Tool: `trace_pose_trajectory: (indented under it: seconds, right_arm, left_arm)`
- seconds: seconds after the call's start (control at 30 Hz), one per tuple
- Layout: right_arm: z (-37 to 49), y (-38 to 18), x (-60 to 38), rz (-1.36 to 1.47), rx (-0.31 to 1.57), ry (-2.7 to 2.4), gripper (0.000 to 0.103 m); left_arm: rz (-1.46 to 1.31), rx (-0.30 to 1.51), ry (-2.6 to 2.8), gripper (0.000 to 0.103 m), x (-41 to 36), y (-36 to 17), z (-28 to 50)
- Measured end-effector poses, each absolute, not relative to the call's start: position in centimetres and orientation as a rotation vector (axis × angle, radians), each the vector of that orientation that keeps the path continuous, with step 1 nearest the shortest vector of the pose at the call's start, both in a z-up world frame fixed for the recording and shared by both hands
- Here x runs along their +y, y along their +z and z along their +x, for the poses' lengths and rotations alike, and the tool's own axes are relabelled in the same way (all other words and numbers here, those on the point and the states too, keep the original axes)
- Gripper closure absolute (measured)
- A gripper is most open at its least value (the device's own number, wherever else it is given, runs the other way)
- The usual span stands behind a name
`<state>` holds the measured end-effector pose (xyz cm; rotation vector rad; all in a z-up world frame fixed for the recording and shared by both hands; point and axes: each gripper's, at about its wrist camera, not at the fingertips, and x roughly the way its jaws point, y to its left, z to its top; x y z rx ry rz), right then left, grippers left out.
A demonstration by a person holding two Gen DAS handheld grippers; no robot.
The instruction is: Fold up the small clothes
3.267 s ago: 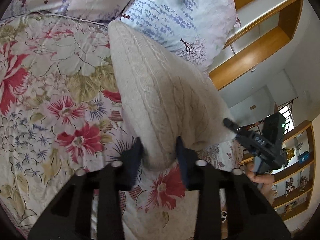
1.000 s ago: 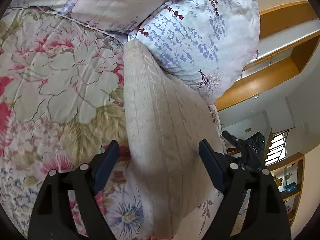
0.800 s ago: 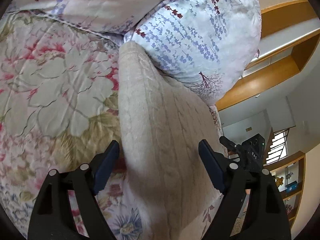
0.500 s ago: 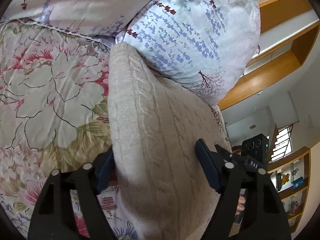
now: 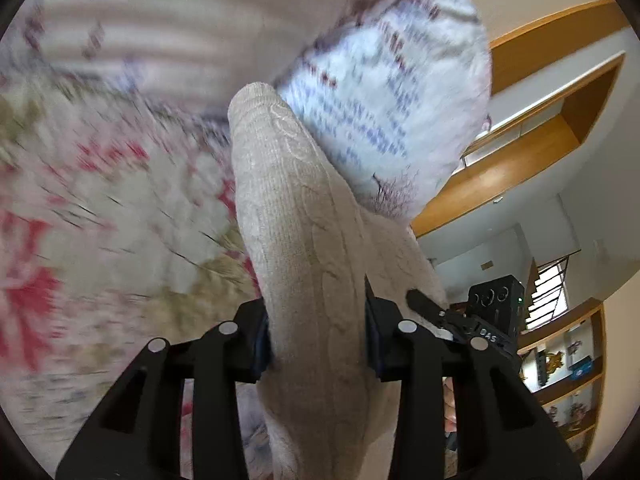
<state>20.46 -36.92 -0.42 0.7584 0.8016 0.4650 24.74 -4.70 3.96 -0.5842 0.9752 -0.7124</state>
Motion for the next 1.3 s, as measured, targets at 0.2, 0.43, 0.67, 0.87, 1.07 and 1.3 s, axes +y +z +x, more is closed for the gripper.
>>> trace_pose_trajectory:
  seconds: [0.2,0.43,0.67,0.87,1.07,1.3]
  right_arm:
    - [21.6,0.3,-30.5,0.677,0.784,0.522,0.077]
    - [23.2,-3.0,-28.2,0.72,0.885,0.436,0.072]
    - [21.0,-0.4,-30.8,0.691,0.82,0.416,0.061]
    - [19.7,0.0,-30.5,0.59,0.801,0.397,0.091]
    - [18.4,1.1,-30.2,0.51,0.74,0.307,0.093]
    - [18.8,-1.8,-29.6,0.491,0.817,0.179,0.091]
  left_arm:
    - [-0.53,0.936,-0.607,0.064,2.5,5.0,23.3]
    - [-0.628,1.008,-0.52,0.052,5.7,-0.9,24.7]
    - [-0.441,0.865,-0.433,0.047,5.1,3.7,22.7]
    - [-0.265,0.75,-0.56,0.047,1.8,6.9,18.6]
    - [-0.148,0.793,-0.575,0.051,-1.7,5.9,18.1]
    - [-0.047,0.851,-0.5,0.069,-2.4,3.9,18.8]
